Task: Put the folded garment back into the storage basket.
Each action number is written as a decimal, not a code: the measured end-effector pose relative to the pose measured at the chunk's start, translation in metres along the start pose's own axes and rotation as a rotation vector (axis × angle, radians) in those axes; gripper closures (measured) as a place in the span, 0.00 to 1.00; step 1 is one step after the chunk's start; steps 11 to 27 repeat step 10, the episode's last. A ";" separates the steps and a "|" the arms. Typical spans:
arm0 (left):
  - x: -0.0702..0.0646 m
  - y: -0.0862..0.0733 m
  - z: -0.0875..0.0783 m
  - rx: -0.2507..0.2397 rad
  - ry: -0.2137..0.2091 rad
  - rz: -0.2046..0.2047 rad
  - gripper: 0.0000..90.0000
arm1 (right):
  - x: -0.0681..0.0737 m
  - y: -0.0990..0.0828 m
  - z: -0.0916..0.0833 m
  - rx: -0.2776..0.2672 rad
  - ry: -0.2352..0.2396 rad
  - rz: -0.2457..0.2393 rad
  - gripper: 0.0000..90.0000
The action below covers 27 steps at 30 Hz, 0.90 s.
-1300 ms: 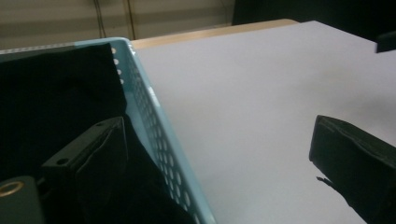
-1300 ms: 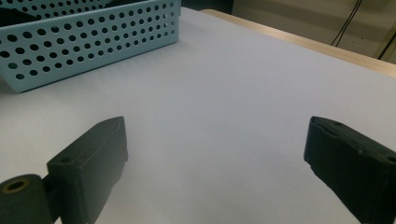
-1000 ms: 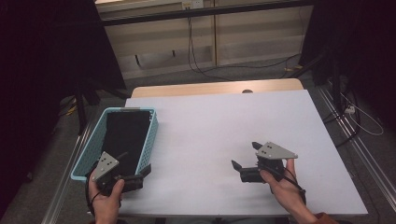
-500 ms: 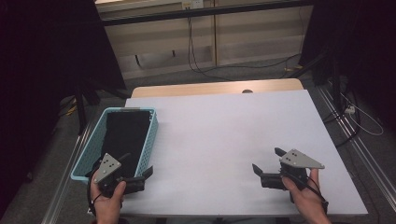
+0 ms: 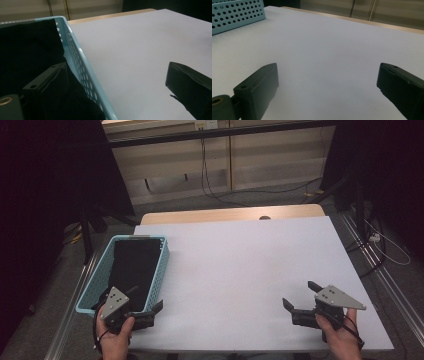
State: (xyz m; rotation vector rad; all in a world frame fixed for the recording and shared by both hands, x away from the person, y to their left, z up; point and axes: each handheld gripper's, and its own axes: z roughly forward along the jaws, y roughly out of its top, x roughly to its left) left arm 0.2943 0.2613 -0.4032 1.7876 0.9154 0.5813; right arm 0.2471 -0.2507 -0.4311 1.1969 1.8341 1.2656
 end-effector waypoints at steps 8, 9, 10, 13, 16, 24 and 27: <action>0.001 0.000 0.000 -0.001 0.007 -0.008 0.05 | 0.001 0.000 0.002 0.004 0.000 -0.006 0.04; 0.001 0.000 0.000 -0.002 0.007 -0.010 0.05 | 0.001 0.000 0.002 0.002 0.000 -0.003 0.04; 0.002 0.000 0.000 -0.004 0.003 -0.014 0.05 | 0.001 0.001 0.002 -0.001 -0.002 -0.001 0.04; 0.002 0.000 0.000 -0.004 0.003 -0.014 0.05 | 0.001 0.001 0.002 -0.001 -0.002 -0.001 0.04; 0.002 0.000 0.000 -0.004 0.003 -0.014 0.05 | 0.001 0.001 0.002 -0.001 -0.002 -0.001 0.04; 0.002 0.000 0.000 -0.004 0.003 -0.014 0.05 | 0.001 0.001 0.002 -0.001 -0.002 -0.001 0.04; 0.002 0.000 0.000 -0.004 0.003 -0.014 0.05 | 0.001 0.001 0.002 -0.001 -0.002 -0.001 0.04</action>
